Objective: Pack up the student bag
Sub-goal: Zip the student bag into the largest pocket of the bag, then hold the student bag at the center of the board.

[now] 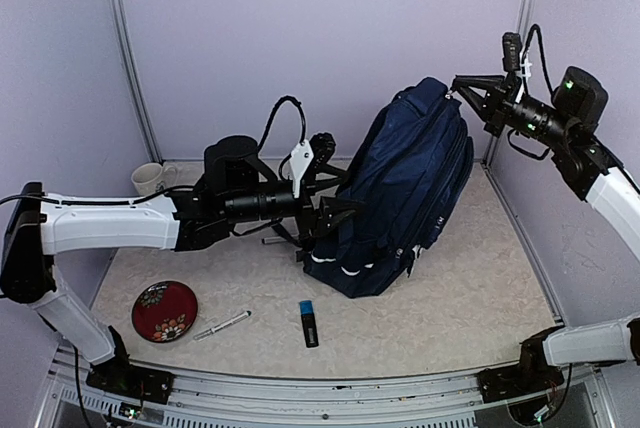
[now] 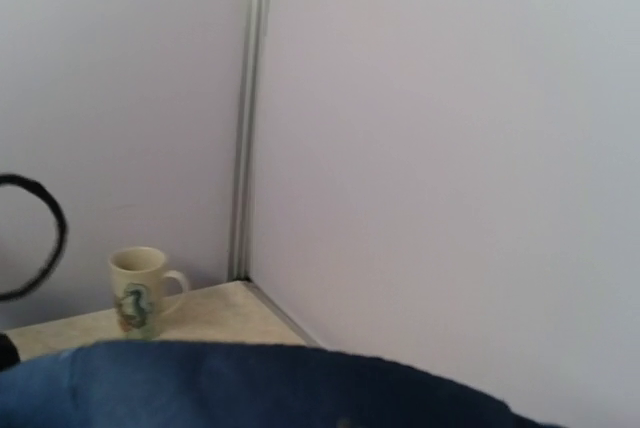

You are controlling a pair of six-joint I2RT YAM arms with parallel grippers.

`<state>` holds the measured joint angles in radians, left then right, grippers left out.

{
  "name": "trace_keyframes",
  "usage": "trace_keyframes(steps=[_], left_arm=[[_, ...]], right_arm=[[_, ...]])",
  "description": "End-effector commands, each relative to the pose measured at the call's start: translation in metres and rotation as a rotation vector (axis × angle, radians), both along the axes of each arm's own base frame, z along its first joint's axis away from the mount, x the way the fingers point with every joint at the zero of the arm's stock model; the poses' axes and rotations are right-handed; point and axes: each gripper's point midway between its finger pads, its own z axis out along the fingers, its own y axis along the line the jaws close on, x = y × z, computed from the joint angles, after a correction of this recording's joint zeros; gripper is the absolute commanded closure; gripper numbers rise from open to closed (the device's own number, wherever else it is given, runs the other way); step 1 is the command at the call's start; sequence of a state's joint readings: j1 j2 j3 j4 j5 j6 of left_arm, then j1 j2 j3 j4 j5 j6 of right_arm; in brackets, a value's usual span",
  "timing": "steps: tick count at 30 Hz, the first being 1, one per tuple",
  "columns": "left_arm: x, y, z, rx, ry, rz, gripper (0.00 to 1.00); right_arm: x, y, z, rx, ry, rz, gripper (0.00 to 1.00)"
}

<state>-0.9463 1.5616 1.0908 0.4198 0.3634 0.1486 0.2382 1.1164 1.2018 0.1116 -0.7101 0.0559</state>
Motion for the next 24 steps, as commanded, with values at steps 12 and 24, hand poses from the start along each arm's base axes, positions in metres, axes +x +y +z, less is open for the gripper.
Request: trace_keyframes(steps=[12,24], left_arm=[[0.029,-0.053,0.138,-0.011,-0.115,0.292,0.01],[0.055,-0.088,0.108,0.097,-0.139,0.345,0.77]], right_arm=[[-0.026,0.023,0.062,0.048,-0.203,-0.033,1.00],[-0.027,0.031,0.066,0.060,-0.163,-0.046,1.00]])
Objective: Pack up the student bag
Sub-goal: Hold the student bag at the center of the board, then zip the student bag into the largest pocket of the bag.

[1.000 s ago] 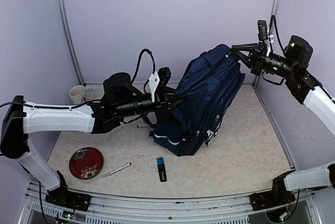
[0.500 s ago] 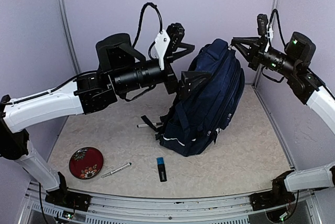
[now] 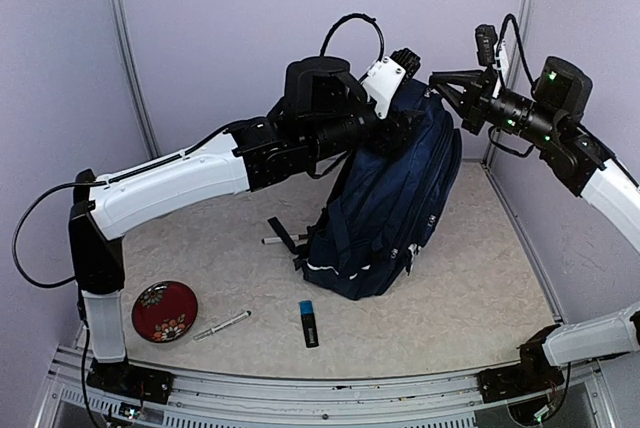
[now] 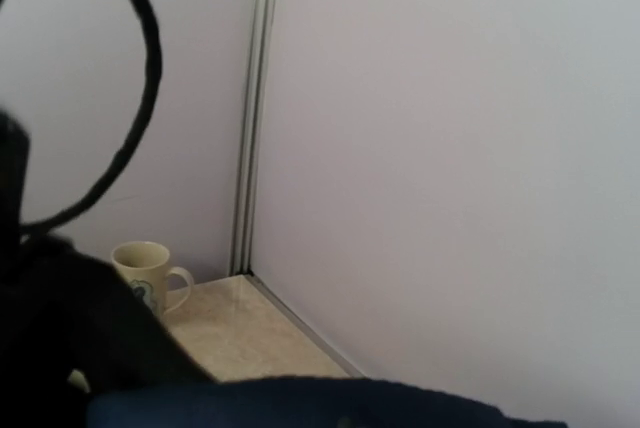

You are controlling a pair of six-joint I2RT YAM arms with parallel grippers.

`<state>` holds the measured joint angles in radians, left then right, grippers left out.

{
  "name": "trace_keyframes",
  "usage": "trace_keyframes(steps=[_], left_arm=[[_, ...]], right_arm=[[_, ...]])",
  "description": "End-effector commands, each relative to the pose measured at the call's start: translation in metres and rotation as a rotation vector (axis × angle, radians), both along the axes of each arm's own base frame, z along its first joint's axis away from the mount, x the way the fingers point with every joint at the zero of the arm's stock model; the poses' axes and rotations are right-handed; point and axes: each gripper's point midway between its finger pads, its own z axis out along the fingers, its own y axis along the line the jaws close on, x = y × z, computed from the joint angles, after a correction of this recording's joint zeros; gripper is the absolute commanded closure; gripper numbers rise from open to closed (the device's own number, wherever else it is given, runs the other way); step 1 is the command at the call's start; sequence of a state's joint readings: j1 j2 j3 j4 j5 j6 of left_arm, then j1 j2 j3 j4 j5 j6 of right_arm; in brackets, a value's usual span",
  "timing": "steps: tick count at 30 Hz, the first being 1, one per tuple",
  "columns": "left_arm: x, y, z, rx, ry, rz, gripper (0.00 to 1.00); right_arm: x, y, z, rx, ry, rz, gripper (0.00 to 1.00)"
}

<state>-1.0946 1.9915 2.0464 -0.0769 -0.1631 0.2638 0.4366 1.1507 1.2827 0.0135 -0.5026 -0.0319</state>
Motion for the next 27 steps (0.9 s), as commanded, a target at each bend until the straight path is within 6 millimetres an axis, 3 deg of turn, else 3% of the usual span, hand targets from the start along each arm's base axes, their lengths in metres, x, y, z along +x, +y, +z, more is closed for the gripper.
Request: trace_keyframes(steps=[1,2,3,7,15,19,22,27], left_arm=[[-0.016,0.005,-0.012,0.071,0.001,-0.045,0.97],[-0.023,0.008,0.000,0.047,-0.027,-0.058,1.00],[-0.032,0.010,-0.008,0.059,-0.042,-0.075,1.00],[-0.065,0.029,0.002,0.050,-0.124,-0.139,1.00],[-0.110,0.079,0.024,-0.008,-0.219,-0.245,1.00],[-0.126,0.105,0.029,-0.063,-0.281,-0.269,1.00],[-0.129,0.125,0.035,-0.127,-0.295,-0.277,1.00],[-0.115,0.138,0.032,-0.146,-0.269,-0.247,1.00]], right_arm=[[-0.017,-0.014,0.058,0.096,-0.149,-0.050,1.00],[-0.013,-0.018,0.058,0.102,-0.146,-0.085,1.00],[-0.009,-0.023,0.058,0.106,-0.147,-0.119,1.00],[0.007,-0.048,0.058,0.130,-0.150,-0.228,1.00],[0.041,-0.085,0.044,0.179,-0.057,-0.275,1.00],[0.062,-0.098,0.013,0.169,0.016,-0.313,1.00],[0.078,-0.110,-0.022,0.155,0.094,-0.357,1.00],[0.090,-0.132,-0.081,0.165,0.197,-0.424,1.00]])
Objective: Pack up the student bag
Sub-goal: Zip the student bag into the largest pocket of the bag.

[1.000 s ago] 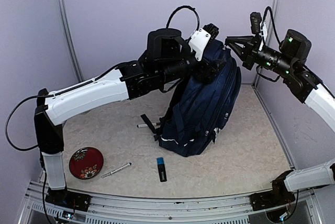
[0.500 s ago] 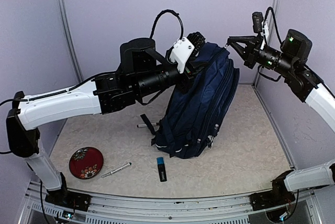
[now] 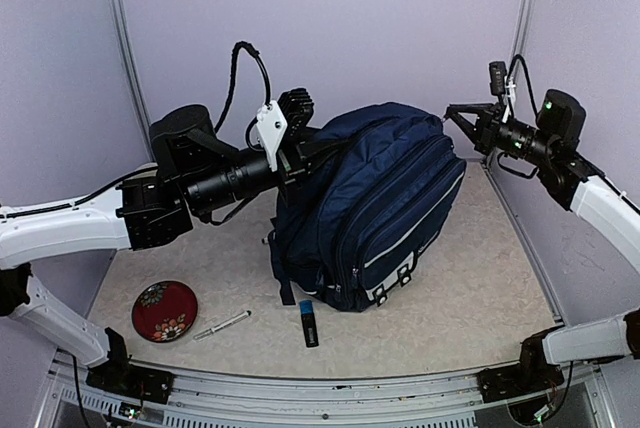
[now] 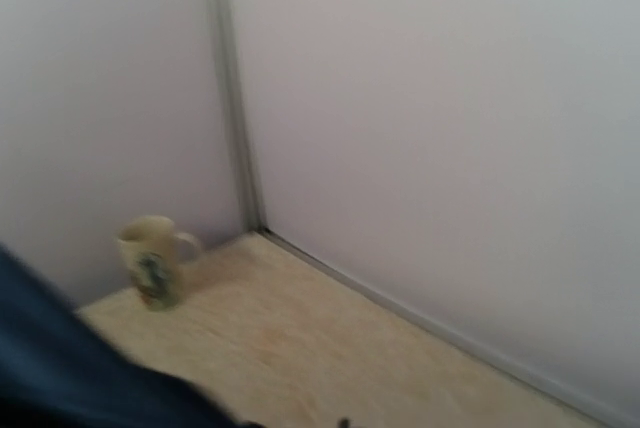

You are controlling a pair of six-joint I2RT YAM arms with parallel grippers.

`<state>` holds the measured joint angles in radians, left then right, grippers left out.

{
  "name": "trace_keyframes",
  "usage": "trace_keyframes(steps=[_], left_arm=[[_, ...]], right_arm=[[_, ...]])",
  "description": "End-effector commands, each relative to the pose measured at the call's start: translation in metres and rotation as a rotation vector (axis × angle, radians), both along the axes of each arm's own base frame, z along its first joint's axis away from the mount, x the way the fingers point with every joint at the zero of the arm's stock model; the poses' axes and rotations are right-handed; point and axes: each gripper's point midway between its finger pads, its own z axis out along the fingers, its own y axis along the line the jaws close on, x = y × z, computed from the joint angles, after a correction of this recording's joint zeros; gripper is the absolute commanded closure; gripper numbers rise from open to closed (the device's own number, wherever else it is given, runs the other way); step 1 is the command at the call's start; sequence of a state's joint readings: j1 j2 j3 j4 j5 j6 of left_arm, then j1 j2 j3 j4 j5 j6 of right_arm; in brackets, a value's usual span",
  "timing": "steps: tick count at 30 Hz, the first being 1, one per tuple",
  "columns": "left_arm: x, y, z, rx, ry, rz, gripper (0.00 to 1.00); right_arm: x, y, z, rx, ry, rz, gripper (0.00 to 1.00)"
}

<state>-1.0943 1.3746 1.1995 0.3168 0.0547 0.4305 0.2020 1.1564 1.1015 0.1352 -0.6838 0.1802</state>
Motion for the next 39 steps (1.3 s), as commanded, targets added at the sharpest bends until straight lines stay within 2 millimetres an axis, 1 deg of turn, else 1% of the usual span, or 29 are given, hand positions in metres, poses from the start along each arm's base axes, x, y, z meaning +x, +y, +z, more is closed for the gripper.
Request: trace_keyframes(steps=[1,6,9,11,14,17,19,24,25,26,29,31,32,34,35,37,39], left_arm=[[-0.012,0.023,0.030,-0.089,-0.031,-0.045,1.00],[-0.014,0.032,0.033,-0.107,-0.043,-0.067,1.00],[-0.009,0.038,0.035,-0.119,-0.031,-0.059,1.00],[-0.008,0.039,0.035,-0.120,-0.027,-0.055,1.00],[-0.006,0.040,0.034,-0.118,-0.025,-0.050,1.00],[-0.004,0.039,0.033,-0.117,-0.023,-0.046,1.00],[-0.003,0.039,0.032,-0.113,-0.024,-0.044,1.00],[0.001,0.042,0.035,-0.119,-0.039,-0.029,1.00],[0.002,0.044,0.036,-0.122,-0.043,-0.025,1.00],[0.005,0.045,0.035,-0.117,-0.046,-0.026,1.00],[0.019,0.049,0.029,-0.092,-0.052,-0.046,1.00],[0.036,0.048,0.027,-0.092,-0.024,-0.031,1.00],[0.049,0.046,0.028,-0.098,0.006,-0.003,1.00],[0.072,0.030,0.024,-0.071,0.053,0.024,1.00],[0.079,0.021,0.019,-0.048,0.056,0.017,1.00],[0.083,0.004,0.011,-0.026,0.042,-0.044,1.00],[0.083,0.002,0.014,-0.059,0.029,-0.099,1.00]], right_arm=[[0.053,-0.084,-0.038,0.023,0.029,-0.411,1.00],[0.058,-0.101,-0.102,0.048,0.155,-0.441,1.00],[0.064,-0.105,-0.140,0.040,0.229,-0.453,1.00],[0.066,-0.106,-0.161,0.039,0.269,-0.455,1.00],[0.069,-0.108,-0.187,0.037,0.320,-0.470,1.00],[0.071,-0.110,-0.207,0.031,0.361,-0.483,1.00],[0.072,-0.112,-0.216,0.023,0.383,-0.496,1.00],[0.073,-0.123,-0.232,-0.017,0.450,-0.555,1.00],[0.072,-0.123,-0.229,-0.019,0.457,-0.554,1.00],[0.069,-0.119,-0.221,-0.018,0.441,-0.527,1.00],[0.050,-0.102,-0.169,0.021,0.309,-0.426,1.00],[0.034,-0.094,-0.133,0.021,0.224,-0.393,1.00],[0.024,-0.092,-0.113,0.025,0.176,-0.379,1.00],[0.005,-0.091,-0.073,0.039,0.087,-0.373,1.00],[-0.006,-0.092,-0.052,0.047,0.047,-0.376,1.00],[-0.026,-0.091,-0.018,0.059,-0.007,-0.365,1.00],[-0.046,-0.087,0.007,0.075,-0.040,-0.337,1.00]])
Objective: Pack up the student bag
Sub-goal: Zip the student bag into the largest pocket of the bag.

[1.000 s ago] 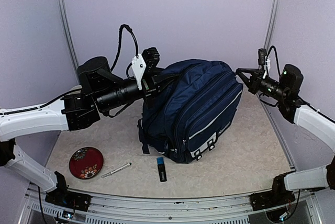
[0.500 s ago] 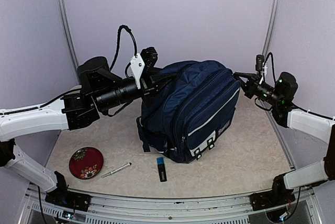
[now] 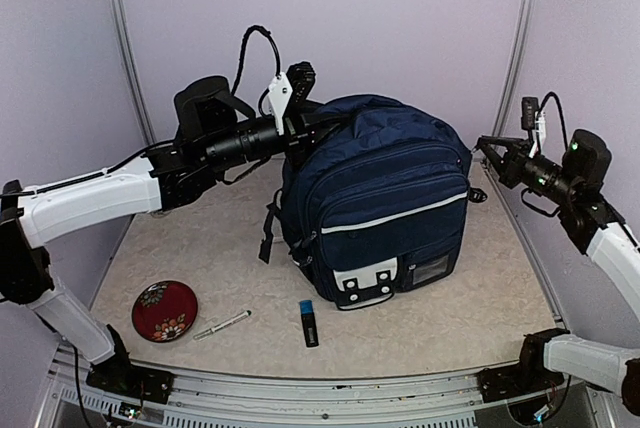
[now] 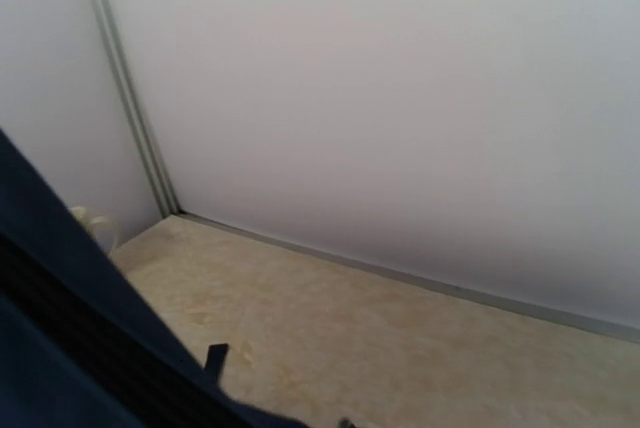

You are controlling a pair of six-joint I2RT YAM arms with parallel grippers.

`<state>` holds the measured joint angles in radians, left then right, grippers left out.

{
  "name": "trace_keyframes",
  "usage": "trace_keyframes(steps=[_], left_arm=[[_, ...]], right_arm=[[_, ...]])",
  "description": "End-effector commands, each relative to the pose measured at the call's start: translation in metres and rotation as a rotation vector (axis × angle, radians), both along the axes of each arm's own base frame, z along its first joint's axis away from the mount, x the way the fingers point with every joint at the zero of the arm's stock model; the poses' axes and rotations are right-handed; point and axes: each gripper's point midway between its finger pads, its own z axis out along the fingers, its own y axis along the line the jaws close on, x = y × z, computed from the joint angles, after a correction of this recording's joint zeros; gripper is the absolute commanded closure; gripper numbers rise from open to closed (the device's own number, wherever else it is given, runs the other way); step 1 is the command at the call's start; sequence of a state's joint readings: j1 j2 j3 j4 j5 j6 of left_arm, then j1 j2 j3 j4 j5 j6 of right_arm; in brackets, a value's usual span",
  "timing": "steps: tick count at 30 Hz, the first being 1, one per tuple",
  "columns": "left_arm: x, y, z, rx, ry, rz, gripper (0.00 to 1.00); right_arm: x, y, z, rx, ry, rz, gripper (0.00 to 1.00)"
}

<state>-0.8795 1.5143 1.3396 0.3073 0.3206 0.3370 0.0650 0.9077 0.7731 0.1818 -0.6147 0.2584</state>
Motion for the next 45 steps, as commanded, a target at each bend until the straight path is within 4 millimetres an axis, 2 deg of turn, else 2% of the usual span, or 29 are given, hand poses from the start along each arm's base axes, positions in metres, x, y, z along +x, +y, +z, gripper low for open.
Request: trace_keyframes(steps=[1,4,7,11,14,19,21,24,26,28,29,30,31,34,36,37,39,40,43,45], left_arm=[[0.018,0.002,0.017,-0.076,-0.032,-0.049,1.00],[0.028,0.008,0.021,-0.102,-0.040,-0.031,1.00],[0.030,0.012,0.014,-0.087,-0.053,-0.009,1.00],[0.013,0.015,0.005,-0.068,-0.090,-0.067,1.00],[-0.001,0.017,-0.001,-0.045,-0.112,-0.127,1.00],[-0.013,0.024,-0.005,-0.026,-0.127,-0.187,1.00],[-0.011,0.023,-0.005,-0.022,-0.116,-0.188,1.00],[-0.008,0.021,-0.007,-0.024,-0.097,-0.186,1.00],[-0.003,0.021,-0.006,-0.039,-0.080,-0.168,1.00],[0.002,0.019,-0.005,-0.044,-0.054,-0.154,1.00],[0.004,0.018,-0.007,-0.045,-0.038,-0.148,1.00],[0.006,0.017,-0.007,-0.048,-0.022,-0.142,1.00],[0.008,0.016,-0.009,-0.051,-0.005,-0.135,1.00],[0.015,0.014,-0.014,-0.071,0.048,-0.082,1.00],[0.020,0.012,-0.018,-0.081,0.084,-0.046,1.00],[0.022,0.011,-0.020,-0.083,0.099,-0.030,1.00],[0.025,0.009,-0.021,-0.091,0.121,-0.002,1.00],[0.027,0.009,-0.022,-0.095,0.132,0.014,1.00],[0.028,0.008,-0.019,-0.109,0.148,0.049,1.00],[0.025,0.005,-0.019,-0.106,0.149,0.047,1.00]], right_arm=[[-0.031,-0.026,0.074,0.009,-0.134,-0.129,1.00],[-0.047,-0.025,0.071,0.024,-0.120,-0.119,1.00],[-0.045,-0.027,0.036,0.043,-0.045,-0.133,1.00],[-0.023,-0.039,-0.026,0.079,0.094,-0.217,1.00],[-0.007,-0.059,-0.074,0.105,0.211,-0.347,1.00],[-0.003,-0.090,-0.128,0.140,0.309,-0.500,1.00],[-0.003,-0.094,-0.144,0.142,0.341,-0.508,1.00],[-0.002,-0.095,-0.157,0.140,0.368,-0.505,1.00],[-0.002,-0.092,-0.154,0.134,0.360,-0.486,1.00],[-0.004,-0.079,-0.135,0.116,0.300,-0.399,1.00],[-0.006,-0.071,-0.121,0.106,0.261,-0.345,0.93],[-0.009,-0.063,-0.104,0.096,0.216,-0.292,0.68],[-0.017,-0.050,-0.084,0.081,0.162,-0.211,0.59],[-0.042,-0.027,-0.030,0.050,0.011,-0.054,0.51],[-0.063,-0.011,-0.005,0.032,-0.062,0.063,0.46],[-0.074,-0.002,0.003,0.028,-0.085,0.126,0.41],[-0.096,0.013,0.014,0.015,-0.116,0.237,0.08],[-0.105,0.018,0.017,0.010,-0.126,0.272,0.03],[-0.121,0.027,0.026,0.002,-0.161,0.291,0.06],[-0.123,0.029,0.030,0.006,-0.176,0.262,0.10]])
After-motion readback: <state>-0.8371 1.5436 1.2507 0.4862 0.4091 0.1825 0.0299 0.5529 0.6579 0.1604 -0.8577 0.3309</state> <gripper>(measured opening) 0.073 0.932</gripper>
